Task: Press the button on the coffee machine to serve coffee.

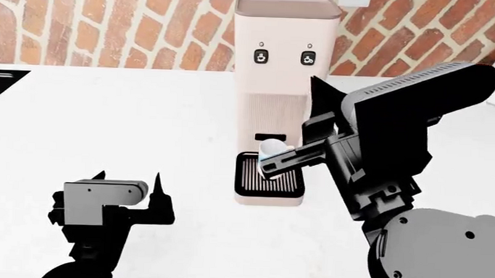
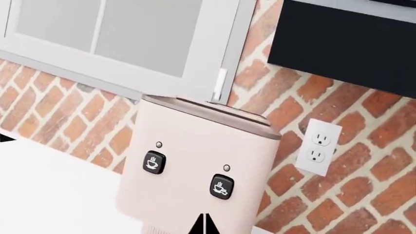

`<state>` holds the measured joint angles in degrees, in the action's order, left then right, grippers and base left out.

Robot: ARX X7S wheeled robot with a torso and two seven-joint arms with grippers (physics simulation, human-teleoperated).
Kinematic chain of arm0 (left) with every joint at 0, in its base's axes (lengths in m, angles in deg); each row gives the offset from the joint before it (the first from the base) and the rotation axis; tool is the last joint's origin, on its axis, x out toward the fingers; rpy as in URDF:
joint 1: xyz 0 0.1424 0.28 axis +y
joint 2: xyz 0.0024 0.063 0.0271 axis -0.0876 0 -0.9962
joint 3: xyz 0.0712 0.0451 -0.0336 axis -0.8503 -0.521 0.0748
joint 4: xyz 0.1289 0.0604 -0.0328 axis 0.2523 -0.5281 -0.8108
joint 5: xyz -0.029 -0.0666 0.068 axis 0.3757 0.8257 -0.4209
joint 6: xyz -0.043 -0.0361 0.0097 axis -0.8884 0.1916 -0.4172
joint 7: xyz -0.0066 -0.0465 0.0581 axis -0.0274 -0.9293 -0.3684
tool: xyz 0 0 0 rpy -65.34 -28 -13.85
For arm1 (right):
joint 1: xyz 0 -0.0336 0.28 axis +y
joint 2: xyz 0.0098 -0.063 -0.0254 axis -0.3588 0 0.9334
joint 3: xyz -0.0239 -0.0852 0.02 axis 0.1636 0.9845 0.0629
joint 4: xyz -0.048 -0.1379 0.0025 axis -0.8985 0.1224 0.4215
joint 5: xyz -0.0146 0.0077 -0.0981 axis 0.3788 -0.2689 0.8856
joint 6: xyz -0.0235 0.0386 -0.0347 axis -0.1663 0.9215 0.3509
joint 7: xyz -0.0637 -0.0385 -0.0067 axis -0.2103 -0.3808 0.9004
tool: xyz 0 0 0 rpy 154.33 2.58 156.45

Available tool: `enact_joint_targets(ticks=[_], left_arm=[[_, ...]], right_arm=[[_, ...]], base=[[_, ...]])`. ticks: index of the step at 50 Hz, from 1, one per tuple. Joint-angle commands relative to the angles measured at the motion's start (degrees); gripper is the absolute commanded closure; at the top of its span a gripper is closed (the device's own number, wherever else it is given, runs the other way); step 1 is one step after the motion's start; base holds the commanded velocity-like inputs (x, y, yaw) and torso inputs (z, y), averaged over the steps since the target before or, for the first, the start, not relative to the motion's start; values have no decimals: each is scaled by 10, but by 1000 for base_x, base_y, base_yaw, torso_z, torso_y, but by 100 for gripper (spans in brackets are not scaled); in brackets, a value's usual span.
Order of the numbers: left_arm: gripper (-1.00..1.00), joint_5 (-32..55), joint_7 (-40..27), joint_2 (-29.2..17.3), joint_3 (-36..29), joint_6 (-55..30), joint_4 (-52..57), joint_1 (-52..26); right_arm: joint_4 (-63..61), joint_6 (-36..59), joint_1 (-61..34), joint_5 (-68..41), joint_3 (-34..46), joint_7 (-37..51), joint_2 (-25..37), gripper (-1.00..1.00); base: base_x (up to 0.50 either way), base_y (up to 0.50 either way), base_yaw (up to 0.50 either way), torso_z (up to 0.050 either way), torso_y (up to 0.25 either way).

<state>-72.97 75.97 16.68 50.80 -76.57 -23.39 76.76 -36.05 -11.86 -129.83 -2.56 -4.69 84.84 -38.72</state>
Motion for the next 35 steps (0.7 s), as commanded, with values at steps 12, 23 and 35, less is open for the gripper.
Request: enact_joint_targets(ticks=[12, 23, 35], left_arm=[[-100, 1, -2, -1, 3, 1, -4, 0], [-100, 4, -3, -4, 6, 5, -5, 4], [-100, 3, -10, -3, 1, 5, -9, 0]], right_arm=[[0, 17, -30, -11, -9, 23, -11, 100], [23, 5, -22, 11, -6, 6, -14, 100], [65, 7, -38, 31, 7, -33, -27, 100]], base=[[0, 0, 0, 0, 0], [0, 0, 0, 0, 0], [0, 0, 0, 0, 0]])
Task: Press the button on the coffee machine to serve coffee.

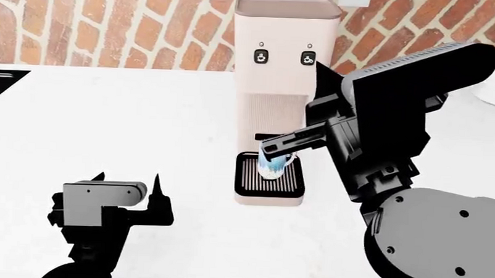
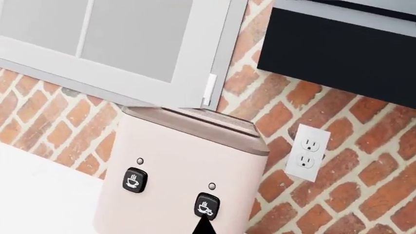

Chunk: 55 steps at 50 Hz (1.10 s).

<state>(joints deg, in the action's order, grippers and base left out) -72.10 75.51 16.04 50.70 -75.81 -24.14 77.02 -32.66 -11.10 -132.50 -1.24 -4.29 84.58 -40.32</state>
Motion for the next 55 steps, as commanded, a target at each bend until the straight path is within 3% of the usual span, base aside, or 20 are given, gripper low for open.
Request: enact_joint_targets(ticks=[1, 55], left_arm=[[-100, -4, -4, 1, 4, -2, 0, 0], [-100, 9, -9, -8, 2, 11, -13, 4]], right_arm=[[36, -5, -8, 22, 4, -36, -12, 100], [107, -28, -7, 57, 20, -92, -29, 100]], base=[[0, 0, 0, 0, 0], [0, 0, 0, 0, 0]])
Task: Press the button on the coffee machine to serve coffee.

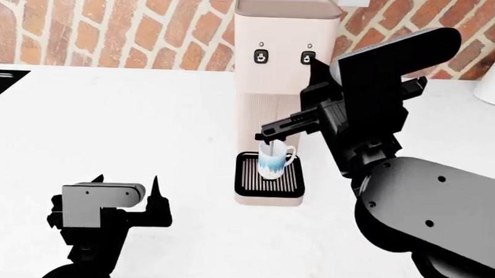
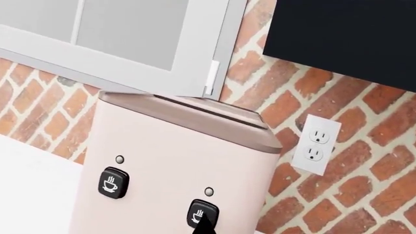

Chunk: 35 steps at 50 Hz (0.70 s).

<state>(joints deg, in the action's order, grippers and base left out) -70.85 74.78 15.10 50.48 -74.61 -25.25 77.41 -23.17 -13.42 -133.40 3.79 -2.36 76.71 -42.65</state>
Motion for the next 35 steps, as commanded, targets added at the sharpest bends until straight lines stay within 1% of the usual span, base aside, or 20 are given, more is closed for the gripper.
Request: enact_joint_targets(ticks=[1, 18, 35], left_arm=[[-100, -3, -2, 1, 4, -1, -2, 0], [-100, -1, -5, -1, 2, 3, -4, 1], [-100, 2, -6, -4, 0, 7, -6, 2]], right_arm=[[12, -4, 2, 7, 1, -14, -6, 100], [14, -10, 6, 12, 1, -18, -4, 100], [-54, 10, 7, -21, -6, 32, 9, 100]], base=[[0, 0, 0, 0, 0], [0, 0, 0, 0, 0], [0, 0, 0, 0, 0]])
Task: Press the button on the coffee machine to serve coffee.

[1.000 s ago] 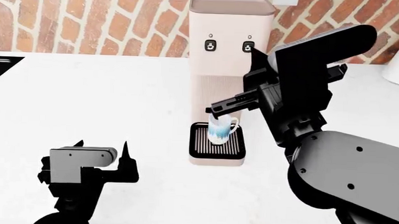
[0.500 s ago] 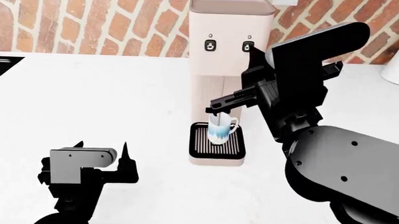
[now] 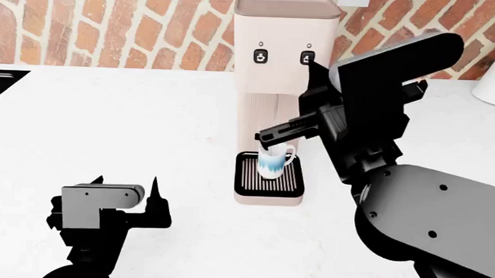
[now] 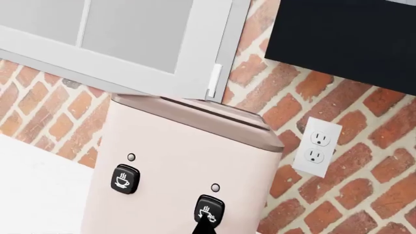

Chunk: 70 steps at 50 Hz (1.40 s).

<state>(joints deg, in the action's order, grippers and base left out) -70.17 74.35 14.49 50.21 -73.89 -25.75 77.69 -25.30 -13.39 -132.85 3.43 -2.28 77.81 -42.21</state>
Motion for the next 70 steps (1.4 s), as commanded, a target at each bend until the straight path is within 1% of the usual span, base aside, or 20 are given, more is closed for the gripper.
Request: enact_joint_targets(ticks=[1, 17, 24, 28, 34, 39, 40, 55, 62, 70], left_arm=[[-100, -4, -2, 2, 3, 0, 0, 1], [-100, -2, -7, 1, -2, -2, 1, -2], [-100, 0, -8, -1, 0, 0, 2, 1], [-100, 0, -8, -1, -1, 2, -1, 1], [-100, 2, -8, -3, 0, 3, -2, 2], [-100, 4, -8, -5, 0, 5, 0, 4], [-100, 3, -9, -4, -1, 5, -1, 5], [-100, 4, -12, -6, -6, 7, -1, 4], [-100, 5, -13, -6, -8, 9, -5, 4], [-100, 4, -16, -5, -14, 6, -4, 0]], right_arm=[[-37, 9, 4, -18, -9, 24, 8, 100], [-79, -7, 38, -24, -27, 63, 42, 100], [-104, -31, 78, -18, -37, 81, 65, 100], [-124, -56, 119, -12, -48, 95, 91, 100], [-166, -53, 134, -26, -55, 134, 116, 100], [-172, -68, 158, -21, -62, 139, 135, 100], [-172, -74, 169, -16, -62, 138, 139, -100], [-156, -139, 251, 22, -71, 123, 169, -100], [-135, -198, 317, 39, -86, 110, 200, -100], [-93, -262, 383, 70, -91, 86, 210, -100]], base=[[0, 0, 0, 0, 0], [0, 0, 0, 0, 0], [0, 0, 0, 0, 0], [0, 0, 0, 0, 0], [0, 0, 0, 0, 0], [0, 0, 0, 0, 0], [0, 0, 0, 0, 0], [0, 0, 0, 0, 0], [0, 0, 0, 0, 0], [0, 0, 0, 0, 0]])
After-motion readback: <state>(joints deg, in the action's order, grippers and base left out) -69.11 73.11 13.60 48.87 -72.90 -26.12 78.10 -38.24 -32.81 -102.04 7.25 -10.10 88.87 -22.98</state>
